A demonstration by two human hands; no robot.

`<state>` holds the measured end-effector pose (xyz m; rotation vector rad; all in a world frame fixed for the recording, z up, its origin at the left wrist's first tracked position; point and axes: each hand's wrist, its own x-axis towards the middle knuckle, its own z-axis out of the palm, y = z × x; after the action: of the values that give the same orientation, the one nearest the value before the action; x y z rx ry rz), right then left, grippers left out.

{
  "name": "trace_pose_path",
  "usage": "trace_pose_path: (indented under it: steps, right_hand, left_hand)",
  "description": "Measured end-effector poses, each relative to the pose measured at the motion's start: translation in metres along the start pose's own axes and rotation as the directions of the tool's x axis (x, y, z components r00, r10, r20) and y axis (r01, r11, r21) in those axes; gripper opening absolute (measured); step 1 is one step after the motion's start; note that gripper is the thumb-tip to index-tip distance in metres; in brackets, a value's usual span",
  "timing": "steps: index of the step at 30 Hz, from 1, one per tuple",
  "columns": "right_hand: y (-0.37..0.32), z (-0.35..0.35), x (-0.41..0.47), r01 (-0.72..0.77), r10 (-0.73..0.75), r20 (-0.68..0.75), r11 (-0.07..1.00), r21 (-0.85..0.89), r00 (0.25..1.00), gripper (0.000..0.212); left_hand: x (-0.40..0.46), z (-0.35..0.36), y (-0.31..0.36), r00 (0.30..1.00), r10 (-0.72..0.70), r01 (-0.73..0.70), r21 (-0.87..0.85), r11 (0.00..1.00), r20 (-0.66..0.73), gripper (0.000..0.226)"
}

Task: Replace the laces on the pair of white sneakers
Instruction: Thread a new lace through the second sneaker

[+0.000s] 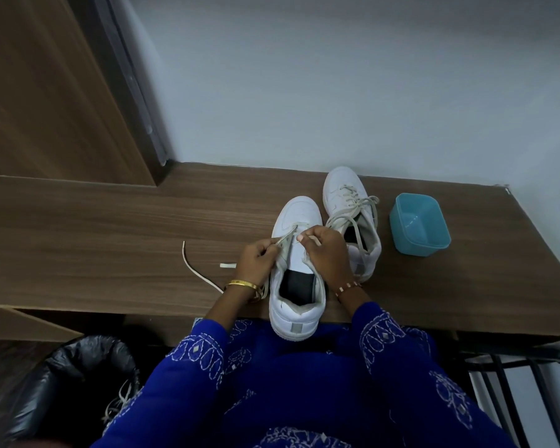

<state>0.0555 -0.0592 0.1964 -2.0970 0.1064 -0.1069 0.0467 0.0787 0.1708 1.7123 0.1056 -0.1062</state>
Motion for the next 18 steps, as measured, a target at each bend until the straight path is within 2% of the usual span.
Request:
trace_pose_path:
  steps: [5,8,10,14,18]
  right_hand:
    - [0.001,0.011,0.008,-0.025,0.023,-0.078,0.999,-0.029,0.997,0.016]
    - [0.0,0.015,0.008,-0.06,0.058,-0.067,0.998,-0.026,0.996,0.015]
    - [0.001,0.018,0.006,-0.056,0.054,-0.05,0.998,-0.039,0.997,0.016]
    - [0.002,0.021,0.004,-0.053,0.051,-0.075,0.998,-0.024,0.996,0.018]
    - [-0.002,0.021,-0.002,-0.067,0.057,-0.112,0.995,-0.08,0.992,0.017]
  left_hand:
    - [-0.001,0.0,-0.001,1.0,0.001,-0.001,0.012,1.0,0.02,0.033]
    - [-0.003,0.001,0.001,1.0,-0.002,0.003,-0.033,0.999,0.005,0.041]
    - [-0.004,0.002,0.001,1.0,-0.027,0.026,-0.067,0.997,-0.004,0.044]
    - [-0.001,0.003,0.001,0.99,-0.143,0.142,-0.188,0.972,0.007,0.034]
    - [0.012,0.004,0.01,0.985,-0.173,0.172,-0.083,0.982,-0.006,0.034]
